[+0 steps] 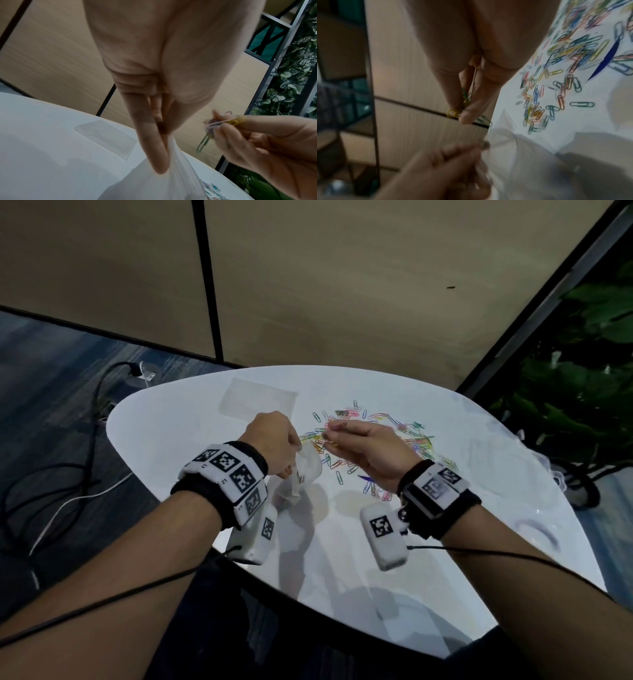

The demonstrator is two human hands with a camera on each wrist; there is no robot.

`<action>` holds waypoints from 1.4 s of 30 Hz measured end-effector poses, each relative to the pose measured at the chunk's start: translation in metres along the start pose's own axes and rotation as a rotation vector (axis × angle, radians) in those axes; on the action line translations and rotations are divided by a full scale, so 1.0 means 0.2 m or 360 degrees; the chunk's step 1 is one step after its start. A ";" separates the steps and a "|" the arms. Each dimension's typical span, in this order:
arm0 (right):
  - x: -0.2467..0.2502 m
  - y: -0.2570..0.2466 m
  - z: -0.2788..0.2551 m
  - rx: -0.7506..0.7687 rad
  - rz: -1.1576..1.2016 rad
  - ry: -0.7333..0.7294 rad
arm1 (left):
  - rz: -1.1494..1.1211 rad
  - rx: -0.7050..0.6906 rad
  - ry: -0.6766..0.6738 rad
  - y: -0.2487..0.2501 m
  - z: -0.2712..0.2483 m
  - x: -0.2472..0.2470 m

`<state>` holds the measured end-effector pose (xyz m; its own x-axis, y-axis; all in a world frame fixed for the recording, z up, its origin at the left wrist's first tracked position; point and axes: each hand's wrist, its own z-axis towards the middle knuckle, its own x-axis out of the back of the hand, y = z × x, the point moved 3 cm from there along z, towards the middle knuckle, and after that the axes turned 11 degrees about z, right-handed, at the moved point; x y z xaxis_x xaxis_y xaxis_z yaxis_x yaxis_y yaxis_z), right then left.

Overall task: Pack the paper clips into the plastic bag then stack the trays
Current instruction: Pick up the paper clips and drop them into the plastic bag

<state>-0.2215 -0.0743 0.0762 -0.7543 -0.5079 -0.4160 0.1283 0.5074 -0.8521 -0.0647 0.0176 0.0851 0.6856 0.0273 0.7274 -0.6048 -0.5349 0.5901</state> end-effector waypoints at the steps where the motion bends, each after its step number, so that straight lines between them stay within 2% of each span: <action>1: -0.04 0.05 -0.01 -0.0026 -0.0140 -0.0018 | -0.0001 -0.0009 -0.0005 0.00 0.00 -0.01; 3: -0.07 0.15 -0.02 0.0000 -0.0500 -0.0008 | 0.0005 -0.0028 -0.0021 0.01 -0.01 -0.02; 7: -0.10 0.21 0.00 0.0312 -0.1556 0.0060 | -0.0008 -0.0054 -0.0058 0.01 -0.02 -0.03; 9: -0.14 0.21 -0.01 0.0456 -0.1762 0.0016 | -0.0011 -0.0065 -0.0074 0.01 -0.02 -0.03; 12: -0.16 0.20 -0.02 0.0542 -0.1846 -0.0077 | -0.0027 -0.0069 -0.0088 0.01 -0.03 -0.03; 15: -0.15 0.21 -0.02 0.0472 -0.1905 -0.0184 | -0.0024 -0.0070 -0.0078 0.01 -0.03 -0.03; 18: -0.13 0.17 -0.05 0.0527 -0.1746 -0.0243 | -0.0030 -0.0069 -0.0055 0.01 -0.02 -0.02; 21: -0.02 0.06 -0.05 0.0789 -0.1549 -0.0105 | -0.0025 -0.0044 -0.0014 -0.01 0.00 -0.01; 24: 0.18 0.00 -0.04 0.0912 -0.1623 0.0088 | -0.0011 -0.0029 -0.0004 -0.02 0.01 -0.01; 26: 0.32 0.07 -0.03 0.0810 -0.2003 -0.0013 | 0.0005 -0.0032 -0.0004 -0.01 0.01 -0.01; 29: 0.52 0.29 -0.03 0.0367 -0.2864 -0.0483 | 0.0025 -0.0037 -0.0016 0.01 0.01 -0.02; 31: 0.65 0.42 -0.04 0.0172 -0.3124 -0.0628 | 0.0036 -0.0040 -0.0027 0.02 0.02 -0.03; 36: 0.91 0.41 -0.08 0.0219 -0.3163 -0.0298 | 0.0081 -0.0029 -0.0056 0.04 0.03 -0.06; 39: 1.02 0.37 -0.08 0.0141 -0.3106 -0.0034 | 0.0093 -0.0021 -0.0066 0.06 0.03 -0.07; 42: 1.06 0.35 -0.04 0.0201 -0.3030 0.0032 | 0.0127 -0.0032 -0.0079 0.09 0.03 -0.10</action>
<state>-0.3782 -0.1406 -0.0687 0.0616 -0.2438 0.9679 -0.7221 -0.6804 -0.1254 -0.0869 0.0014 0.0798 0.6539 -0.0573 0.7544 -0.6660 -0.5168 0.5380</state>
